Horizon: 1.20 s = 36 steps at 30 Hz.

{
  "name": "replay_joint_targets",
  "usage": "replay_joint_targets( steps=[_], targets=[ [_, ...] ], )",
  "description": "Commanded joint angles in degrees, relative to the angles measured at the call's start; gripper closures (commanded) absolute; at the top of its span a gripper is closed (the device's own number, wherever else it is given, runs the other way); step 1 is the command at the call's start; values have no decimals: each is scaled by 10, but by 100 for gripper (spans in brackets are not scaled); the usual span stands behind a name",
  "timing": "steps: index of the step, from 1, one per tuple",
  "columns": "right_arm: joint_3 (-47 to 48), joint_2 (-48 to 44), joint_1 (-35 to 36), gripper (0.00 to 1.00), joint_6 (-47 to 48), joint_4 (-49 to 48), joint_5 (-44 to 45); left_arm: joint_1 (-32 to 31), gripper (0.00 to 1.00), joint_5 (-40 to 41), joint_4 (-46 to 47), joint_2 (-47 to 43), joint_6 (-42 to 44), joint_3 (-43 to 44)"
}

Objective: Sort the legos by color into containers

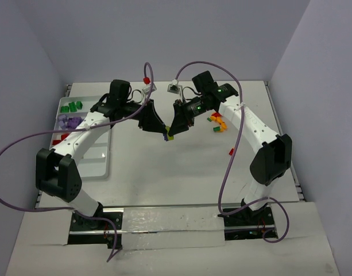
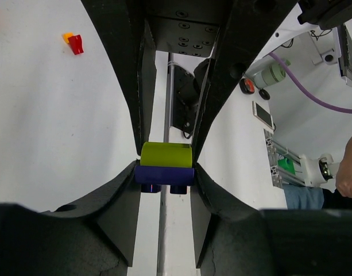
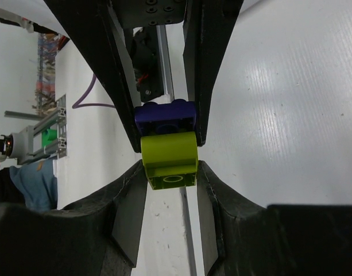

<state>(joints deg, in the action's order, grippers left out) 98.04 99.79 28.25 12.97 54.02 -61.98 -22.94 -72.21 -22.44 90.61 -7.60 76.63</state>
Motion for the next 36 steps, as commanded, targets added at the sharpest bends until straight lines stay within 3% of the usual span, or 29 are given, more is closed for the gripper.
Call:
replay_joint_targets(
  steps=[1,2,8,13,17,19,25,30,36],
  targets=[
    [18,0,-13,100,-6,-12,-18,2,96,10,-20,-23,48,-1],
    [19,1,-24,100,-9,-12,-24,6,100,9,-44,-22,75,0],
    [38,-4,-86,100,-5,10,-42,56,100,23,-223,-7,250,11],
    [46,-8,-114,100,13,28,-33,126,100,46,-276,0,318,15],
    [38,-14,-117,100,6,15,-5,194,100,117,-229,-12,273,31],
    [28,-16,-117,100,-25,-22,37,225,100,246,-173,-10,224,52],
    [20,-12,-108,100,-66,-71,132,291,100,437,-191,51,202,151],
    [7,-11,-98,100,-73,-92,161,312,100,609,-216,131,188,220],
    [-22,-20,-92,100,-76,-114,166,329,100,664,-307,248,185,342]
  ],
)
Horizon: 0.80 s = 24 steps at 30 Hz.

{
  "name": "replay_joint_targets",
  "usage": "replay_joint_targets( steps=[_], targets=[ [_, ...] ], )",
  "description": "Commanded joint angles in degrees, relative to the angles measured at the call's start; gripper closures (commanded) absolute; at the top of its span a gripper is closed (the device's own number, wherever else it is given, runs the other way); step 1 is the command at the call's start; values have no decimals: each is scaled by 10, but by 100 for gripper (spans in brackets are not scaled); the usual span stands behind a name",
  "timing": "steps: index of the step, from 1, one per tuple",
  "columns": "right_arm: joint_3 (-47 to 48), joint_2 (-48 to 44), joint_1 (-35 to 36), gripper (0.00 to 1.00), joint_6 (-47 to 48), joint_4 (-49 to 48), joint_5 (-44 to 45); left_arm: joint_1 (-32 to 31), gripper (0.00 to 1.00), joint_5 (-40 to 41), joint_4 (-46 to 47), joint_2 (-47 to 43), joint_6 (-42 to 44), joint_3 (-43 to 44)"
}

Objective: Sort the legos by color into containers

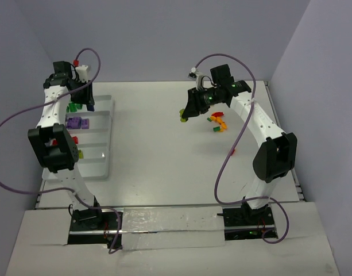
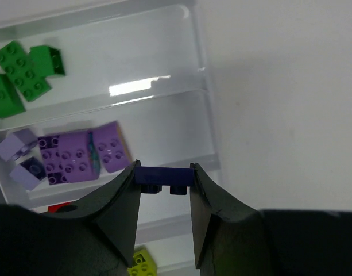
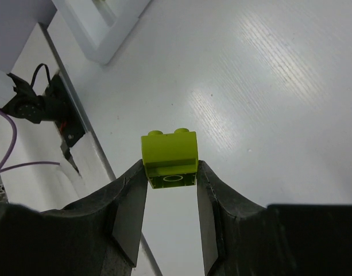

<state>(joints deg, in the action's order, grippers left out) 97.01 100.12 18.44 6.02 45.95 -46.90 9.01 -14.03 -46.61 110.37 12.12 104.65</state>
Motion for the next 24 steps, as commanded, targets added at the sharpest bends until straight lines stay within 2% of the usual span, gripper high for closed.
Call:
replay_joint_targets(
  steps=[1,9,18,24],
  targets=[
    [-14,-24,7,100,-4,-35,18,11,100,91,-69,66,-15,73],
    [-23,-26,7,100,0,-36,20,11,100,128,-99,144,-25,141],
    [-9,-10,6,100,0,-28,18,10,94,114,-104,161,-24,108],
    [-2,-3,7,100,0,-24,17,11,85,105,-104,176,-22,103]
  ],
)
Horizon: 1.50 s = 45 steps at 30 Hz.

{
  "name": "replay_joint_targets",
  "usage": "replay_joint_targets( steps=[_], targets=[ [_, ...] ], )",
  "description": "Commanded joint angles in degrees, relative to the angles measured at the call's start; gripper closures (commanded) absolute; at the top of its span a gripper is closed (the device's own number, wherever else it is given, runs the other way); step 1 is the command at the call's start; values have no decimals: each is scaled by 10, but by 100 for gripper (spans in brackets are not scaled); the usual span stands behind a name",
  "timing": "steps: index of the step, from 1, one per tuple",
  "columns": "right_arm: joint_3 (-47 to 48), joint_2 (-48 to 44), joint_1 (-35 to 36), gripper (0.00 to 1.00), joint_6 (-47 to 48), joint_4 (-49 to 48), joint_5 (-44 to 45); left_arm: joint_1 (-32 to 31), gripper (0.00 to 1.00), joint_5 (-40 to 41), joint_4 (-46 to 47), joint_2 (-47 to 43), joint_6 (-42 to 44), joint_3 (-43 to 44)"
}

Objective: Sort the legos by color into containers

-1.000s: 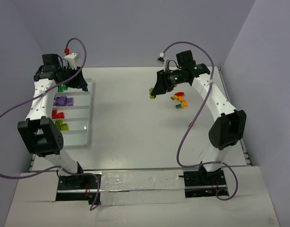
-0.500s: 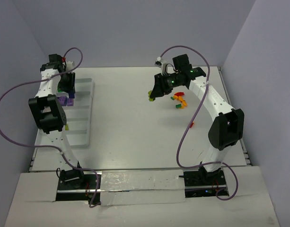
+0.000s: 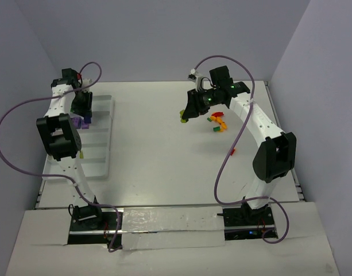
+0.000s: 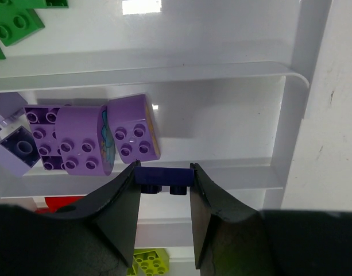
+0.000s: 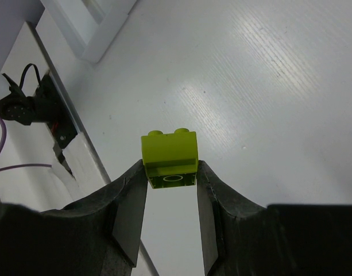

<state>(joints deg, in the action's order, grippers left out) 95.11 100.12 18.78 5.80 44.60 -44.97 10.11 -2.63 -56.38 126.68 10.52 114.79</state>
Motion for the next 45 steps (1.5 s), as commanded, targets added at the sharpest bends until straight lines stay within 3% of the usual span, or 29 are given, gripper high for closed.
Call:
replay_joint_targets(
  steps=[1,7,11,16,18,24,27,31,32,35,39,42,45],
  targets=[
    [15,-3,4,100,2,-10,-2,0,85,-10,-7,14,-6,3],
    [12,-4,6,100,1,-10,3,-1,73,-11,-13,33,-6,12],
    [17,-3,10,100,1,-10,11,0,55,-9,-13,32,-5,18],
    [18,-5,18,100,-3,-14,23,0,47,-21,-25,22,-1,36],
    [18,-7,23,100,-6,-16,32,-1,38,-52,-35,0,2,48],
    [8,-21,39,100,-25,-46,51,-2,34,-225,-24,-109,10,19],
    [-14,-40,45,100,-54,-90,38,-4,35,-437,41,-238,-24,-98],
    [-10,-38,51,100,-97,-113,-25,-40,35,-560,174,-356,-95,-241],
    [-12,-34,54,100,-114,-126,-57,-60,35,-576,249,-396,-126,-294],
    [-38,-36,58,100,-176,-186,-119,-129,32,-559,374,-485,-176,-405],
    [-95,-43,59,100,-311,-312,-170,-200,30,-520,378,-503,-187,-446],
    [-133,-49,58,100,-404,-371,-159,-233,30,-505,376,-497,-204,-449],
    [-161,-69,58,100,-470,-403,-94,-288,29,-420,381,-514,-199,-459]
  ],
)
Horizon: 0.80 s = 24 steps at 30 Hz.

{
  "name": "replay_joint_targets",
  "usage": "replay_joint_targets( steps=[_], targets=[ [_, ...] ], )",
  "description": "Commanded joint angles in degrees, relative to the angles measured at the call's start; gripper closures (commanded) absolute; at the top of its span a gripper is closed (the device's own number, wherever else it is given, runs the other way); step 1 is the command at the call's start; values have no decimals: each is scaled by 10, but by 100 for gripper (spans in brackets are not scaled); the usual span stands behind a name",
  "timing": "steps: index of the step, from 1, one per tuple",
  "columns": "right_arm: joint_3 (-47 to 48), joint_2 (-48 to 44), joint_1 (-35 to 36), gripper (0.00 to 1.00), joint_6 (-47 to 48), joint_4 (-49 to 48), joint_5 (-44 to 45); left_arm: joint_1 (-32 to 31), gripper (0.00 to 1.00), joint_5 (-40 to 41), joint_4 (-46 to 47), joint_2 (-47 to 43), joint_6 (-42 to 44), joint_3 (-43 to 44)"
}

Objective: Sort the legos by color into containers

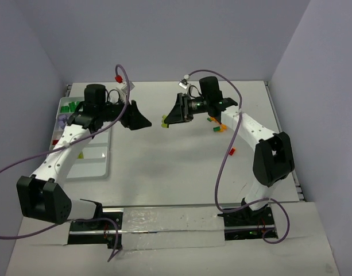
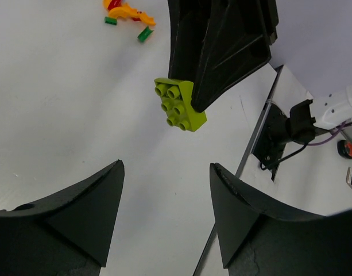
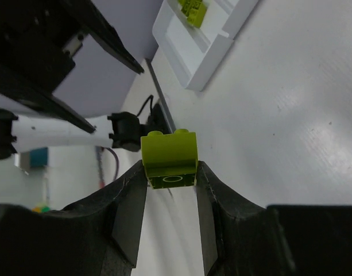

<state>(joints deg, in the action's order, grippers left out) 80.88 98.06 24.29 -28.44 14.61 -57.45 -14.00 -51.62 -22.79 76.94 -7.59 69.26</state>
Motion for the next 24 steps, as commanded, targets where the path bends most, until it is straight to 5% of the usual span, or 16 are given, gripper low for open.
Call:
replay_joint_targets(
  steps=[1,6,19,24],
  targets=[
    [-27,-53,3,100,-146,-104,47,-58,29,104,37,-13,-9,2],
    [-43,-64,4,100,-218,-127,77,-98,28,177,16,8,11,24],
    [-45,-75,13,100,-213,-105,91,-161,27,285,-6,59,30,89],
    [-50,-78,21,100,-211,-113,84,-162,34,286,-3,71,26,105]
  ],
)
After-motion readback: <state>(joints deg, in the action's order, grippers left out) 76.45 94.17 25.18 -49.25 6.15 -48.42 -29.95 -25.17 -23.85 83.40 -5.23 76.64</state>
